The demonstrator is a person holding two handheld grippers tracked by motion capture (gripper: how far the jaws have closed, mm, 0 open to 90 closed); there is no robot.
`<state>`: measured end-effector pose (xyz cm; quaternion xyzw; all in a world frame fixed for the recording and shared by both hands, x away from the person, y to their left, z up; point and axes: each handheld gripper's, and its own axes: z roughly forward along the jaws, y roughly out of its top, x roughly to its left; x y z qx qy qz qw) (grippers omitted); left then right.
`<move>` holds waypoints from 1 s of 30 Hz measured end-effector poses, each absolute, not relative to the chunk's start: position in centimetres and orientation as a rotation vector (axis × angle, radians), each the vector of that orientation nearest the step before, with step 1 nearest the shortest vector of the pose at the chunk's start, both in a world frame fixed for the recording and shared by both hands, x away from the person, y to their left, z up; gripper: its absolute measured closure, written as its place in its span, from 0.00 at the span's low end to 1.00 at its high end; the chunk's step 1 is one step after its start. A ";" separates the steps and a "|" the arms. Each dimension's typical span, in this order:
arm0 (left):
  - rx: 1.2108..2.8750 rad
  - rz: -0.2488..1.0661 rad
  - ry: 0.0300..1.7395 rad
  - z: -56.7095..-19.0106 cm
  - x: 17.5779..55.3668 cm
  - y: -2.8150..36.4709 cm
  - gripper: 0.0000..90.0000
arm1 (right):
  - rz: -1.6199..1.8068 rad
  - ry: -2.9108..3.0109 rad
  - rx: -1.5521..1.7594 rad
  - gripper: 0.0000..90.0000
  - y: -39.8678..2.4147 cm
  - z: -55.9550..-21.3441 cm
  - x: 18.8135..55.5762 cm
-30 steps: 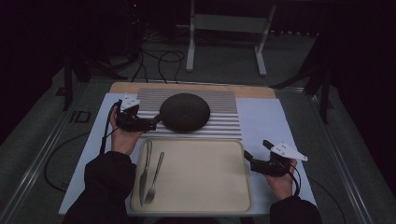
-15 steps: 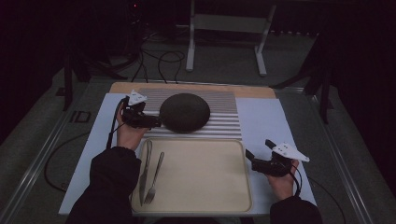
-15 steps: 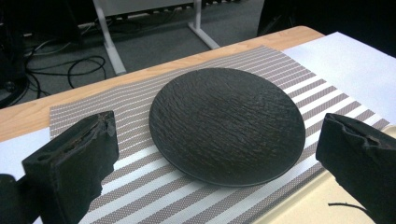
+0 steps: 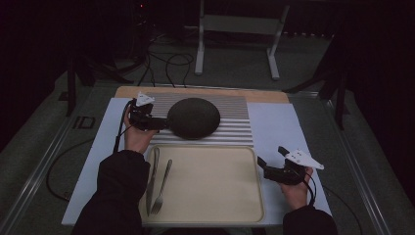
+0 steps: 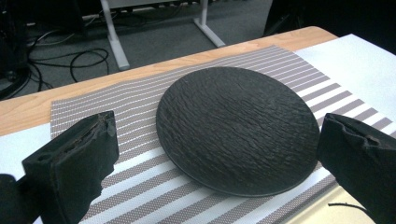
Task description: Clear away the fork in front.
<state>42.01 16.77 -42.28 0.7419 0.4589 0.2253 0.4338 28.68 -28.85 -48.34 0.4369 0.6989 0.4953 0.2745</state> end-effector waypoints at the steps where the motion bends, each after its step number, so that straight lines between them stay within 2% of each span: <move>1: 1.846 0.560 1.146 -42.3 42.1 16.8 0.00 | 1.330 1.879 1.175 0.09 -28.8 -48.3 28.7; 30: 1.840 0.537 1.220 -44.1 45.2 16.6 0.00 | 1.316 1.879 1.199 0.09 -28.9 -48.6 29.0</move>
